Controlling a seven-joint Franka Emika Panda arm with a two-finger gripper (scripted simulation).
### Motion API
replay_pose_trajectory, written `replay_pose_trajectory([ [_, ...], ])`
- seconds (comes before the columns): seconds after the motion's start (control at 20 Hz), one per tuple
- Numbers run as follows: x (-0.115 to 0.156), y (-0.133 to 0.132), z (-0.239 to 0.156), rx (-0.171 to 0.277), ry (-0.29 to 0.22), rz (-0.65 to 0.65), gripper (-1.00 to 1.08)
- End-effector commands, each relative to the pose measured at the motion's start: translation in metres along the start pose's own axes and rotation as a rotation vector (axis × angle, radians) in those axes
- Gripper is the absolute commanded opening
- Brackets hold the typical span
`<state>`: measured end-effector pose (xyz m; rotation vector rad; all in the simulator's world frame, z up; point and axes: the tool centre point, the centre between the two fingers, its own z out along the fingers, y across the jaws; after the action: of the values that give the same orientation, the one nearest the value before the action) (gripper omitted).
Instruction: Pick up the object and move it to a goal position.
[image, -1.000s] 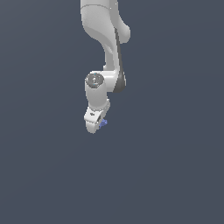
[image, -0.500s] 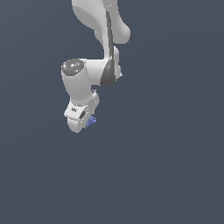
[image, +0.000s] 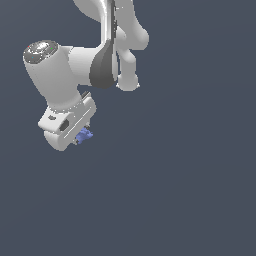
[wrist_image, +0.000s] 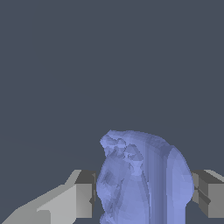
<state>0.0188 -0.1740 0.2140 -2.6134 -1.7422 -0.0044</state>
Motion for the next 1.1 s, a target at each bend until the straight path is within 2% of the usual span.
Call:
replay_pose_trajectory([
  [0.0,-0.008,0.012,-0.016,0.001,0.000,0.000,-1.00],
  [0.5,-0.030,0.050,-0.062,0.001,-0.002,0.000,-1.00],
  [1.05,-0.039,0.067,-0.082,0.001,-0.002,0.000,-1.00],
])
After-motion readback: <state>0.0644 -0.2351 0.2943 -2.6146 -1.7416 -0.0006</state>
